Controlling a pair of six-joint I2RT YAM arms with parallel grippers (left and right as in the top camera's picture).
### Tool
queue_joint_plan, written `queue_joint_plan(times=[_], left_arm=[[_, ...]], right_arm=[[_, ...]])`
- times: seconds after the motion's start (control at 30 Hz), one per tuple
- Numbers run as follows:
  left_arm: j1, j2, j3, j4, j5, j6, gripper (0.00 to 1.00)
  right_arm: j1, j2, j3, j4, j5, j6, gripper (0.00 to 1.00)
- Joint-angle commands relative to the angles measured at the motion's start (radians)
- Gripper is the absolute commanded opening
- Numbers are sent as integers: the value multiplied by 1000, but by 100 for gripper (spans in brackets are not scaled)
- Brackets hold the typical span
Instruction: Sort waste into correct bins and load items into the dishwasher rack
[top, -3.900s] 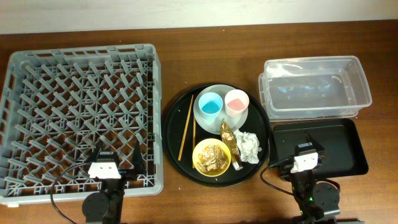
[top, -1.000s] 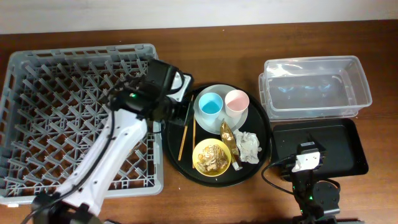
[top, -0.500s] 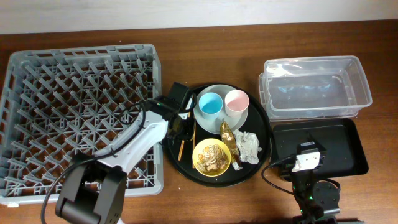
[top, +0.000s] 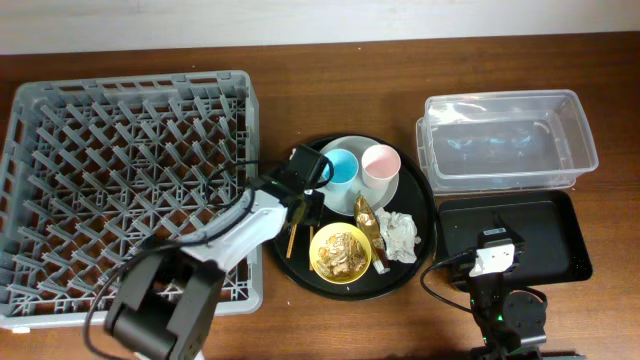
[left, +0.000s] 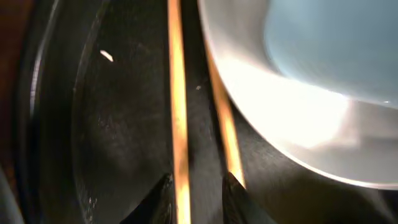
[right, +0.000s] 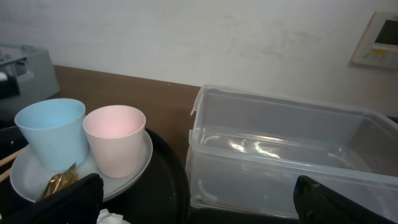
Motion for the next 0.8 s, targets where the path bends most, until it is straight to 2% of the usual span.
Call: queue_joint_plan(times=[0.0, 0.13, 0.27, 0.3, 0.47, 0.67, 0.77], left_arm=[[-3, 56, -5, 14, -47, -10, 24], [-4, 86, -5, 21, -56, -10, 23], [-5, 99, -5, 20, -52, -10, 3], [-5, 98, -5, 21, -53, -10, 1], [-2, 60, 37, 2, -53, -10, 0], [37, -172, 172, -139, -58, -10, 0], [101, -283, 185, -189, -60, -9, 0]], right_arm=[[-7, -4, -5, -8, 12, 10, 99], [-7, -4, -5, -8, 12, 10, 99], [-7, -4, -5, -8, 12, 10, 99], [-7, -4, -5, -8, 12, 10, 99], [-7, -4, -5, -8, 12, 10, 98], [-7, -4, -5, -7, 12, 10, 99], [-7, -4, -4, -8, 12, 10, 99]])
